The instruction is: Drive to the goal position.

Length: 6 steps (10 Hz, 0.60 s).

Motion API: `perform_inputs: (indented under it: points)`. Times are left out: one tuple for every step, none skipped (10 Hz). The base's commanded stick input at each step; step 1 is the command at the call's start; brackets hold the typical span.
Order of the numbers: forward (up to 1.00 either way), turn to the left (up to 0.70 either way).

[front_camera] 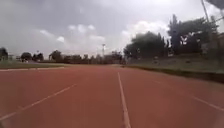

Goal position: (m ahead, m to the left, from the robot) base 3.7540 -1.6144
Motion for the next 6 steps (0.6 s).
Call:
perform_inputs:
  points:
    - [0.45,-0.27]
    - [0.45,-0.27]
    - [0.45,-0.27]
    - [0.45,-0.27]
    - [0.45,-0.27]
    - [0.45,-0.27]
